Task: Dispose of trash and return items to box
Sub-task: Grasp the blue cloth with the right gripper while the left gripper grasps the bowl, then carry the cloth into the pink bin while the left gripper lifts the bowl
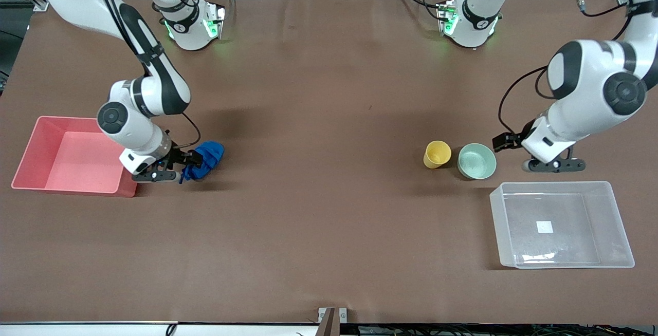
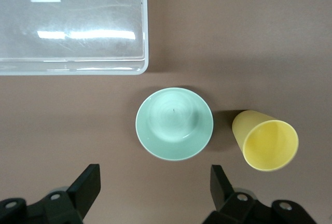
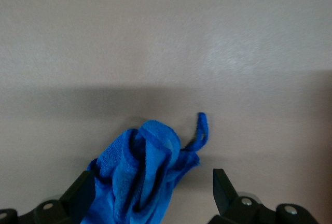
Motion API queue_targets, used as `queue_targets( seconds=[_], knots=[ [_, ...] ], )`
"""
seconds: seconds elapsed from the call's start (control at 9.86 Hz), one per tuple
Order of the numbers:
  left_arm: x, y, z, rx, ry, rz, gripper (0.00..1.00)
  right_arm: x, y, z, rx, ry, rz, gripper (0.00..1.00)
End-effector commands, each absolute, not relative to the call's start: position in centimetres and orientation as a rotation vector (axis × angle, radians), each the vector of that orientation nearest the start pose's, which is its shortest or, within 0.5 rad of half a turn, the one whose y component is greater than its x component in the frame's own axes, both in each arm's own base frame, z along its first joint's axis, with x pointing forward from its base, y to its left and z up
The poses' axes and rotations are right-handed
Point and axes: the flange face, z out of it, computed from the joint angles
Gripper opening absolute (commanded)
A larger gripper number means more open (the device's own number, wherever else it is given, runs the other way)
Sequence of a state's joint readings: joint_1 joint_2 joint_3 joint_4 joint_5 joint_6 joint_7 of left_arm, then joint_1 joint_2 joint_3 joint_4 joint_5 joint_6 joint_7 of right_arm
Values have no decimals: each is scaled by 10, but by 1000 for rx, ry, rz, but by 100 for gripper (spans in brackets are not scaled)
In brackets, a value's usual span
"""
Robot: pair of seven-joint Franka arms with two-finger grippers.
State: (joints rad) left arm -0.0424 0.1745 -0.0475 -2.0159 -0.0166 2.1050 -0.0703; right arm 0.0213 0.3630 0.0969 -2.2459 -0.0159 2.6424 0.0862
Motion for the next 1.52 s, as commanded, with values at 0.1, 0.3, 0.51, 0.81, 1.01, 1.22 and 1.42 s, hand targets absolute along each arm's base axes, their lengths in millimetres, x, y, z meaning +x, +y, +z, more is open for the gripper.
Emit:
queue_targets(
  seconds=[0.1,0.3,0.51,0.81,1.01,1.22,1.42],
  knots=[
    [569,-30,270,-3150,40,114,93,531,78,184,-3107,-75,-55,74],
    [569,-23,240,-3153,39,135,93,530,78,180,-3108,-72,-38,14],
    [569,-25,217,-3155,43,140,87,532,73,181,-3109,-56,-33,1],
    [565,-26,187,-3157,41,167,38,545,75,235,-3122,66,21,1],
    [561,-26,173,-3156,41,196,17,563,53,322,-3140,115,95,1],
    [561,-27,170,-3157,45,187,6,569,-11,396,-3150,24,72,1],
    [561,-27,172,-3157,48,182,6,556,-133,410,-3164,-154,43,1]
  ],
)
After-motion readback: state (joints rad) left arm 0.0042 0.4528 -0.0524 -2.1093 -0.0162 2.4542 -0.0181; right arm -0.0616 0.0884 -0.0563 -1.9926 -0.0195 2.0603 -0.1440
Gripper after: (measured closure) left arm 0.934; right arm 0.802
